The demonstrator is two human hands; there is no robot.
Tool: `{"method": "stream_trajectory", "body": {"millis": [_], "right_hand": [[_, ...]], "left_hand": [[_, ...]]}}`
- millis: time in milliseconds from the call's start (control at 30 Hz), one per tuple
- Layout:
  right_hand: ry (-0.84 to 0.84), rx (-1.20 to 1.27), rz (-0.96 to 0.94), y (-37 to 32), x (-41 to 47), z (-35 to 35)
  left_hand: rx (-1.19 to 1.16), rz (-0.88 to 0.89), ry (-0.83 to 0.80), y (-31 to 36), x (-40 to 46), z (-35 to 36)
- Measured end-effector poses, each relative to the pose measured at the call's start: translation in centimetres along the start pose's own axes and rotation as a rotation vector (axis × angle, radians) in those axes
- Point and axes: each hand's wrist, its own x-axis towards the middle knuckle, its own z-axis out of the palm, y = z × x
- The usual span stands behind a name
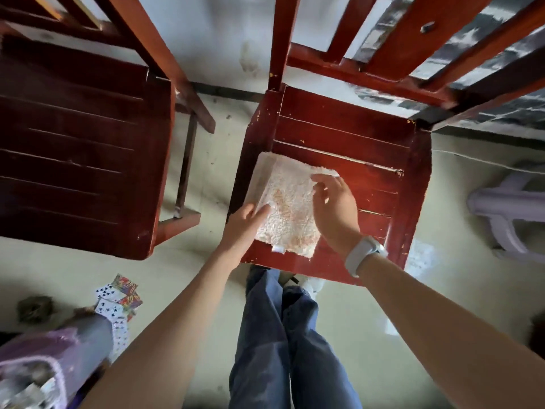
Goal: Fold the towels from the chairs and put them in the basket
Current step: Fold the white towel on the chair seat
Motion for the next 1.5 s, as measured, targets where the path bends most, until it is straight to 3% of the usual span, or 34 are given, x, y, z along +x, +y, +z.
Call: {"method": "stream_trajectory", "body": {"millis": [100,233,467,700,800,867,967,1067,1167,1300,1500], "right_hand": [[-0.033,-0.294,-0.085,1.4,2.4,-0.4],[-0.257,-0.509,-0.139,2.2,5.0,-0.4],[-0.198,-0.483,-0.286,0.8,5.7,1.0],[-0.140,-0.412,-0.363,0.4,6.7,1.9],[-0.122,-0.447,-0.376,0.3,6.9,2.1],[-0.080,-0.485,-0.321,0.3,6.7,2.1],[0.069,-0.480,-0.360,0.4,4.7,1.7],[0.047,-0.645,-0.532,2.2,1.7,2.2],[-0.118,-0.892,-0.551,4.2,0.0,3.2],[-0.247,-0.915,-0.492,6.8,1.7,3.6],[-0.243,-0.903,-0.500,7.1,2.0,3.6]], "left_hand": [[0.293,0.176,0.116,-0.2,0.1,0.7],[0.213,0.234,0.236,0.0,0.0,0.7],[0.157,0.217,0.323,-0.9,0.2,-0.2],[0.399,0.233,0.437,0.0,1.1,-0.5],[0.652,0.430,0.460,0.2,0.7,-1.0],[0.895,0.637,0.430,0.5,0.8,-1.1],[1.133,0.827,0.217,1.2,1.8,-1.2],[1.273,0.777,0.037,1.7,3.7,-1.9],[1.374,0.678,0.023,1.7,5.1,-2.6],[1.419,0.653,0.050,1.6,6.0,-2.3],[1.437,0.592,0.051,1.9,5.6,-1.9]]}}
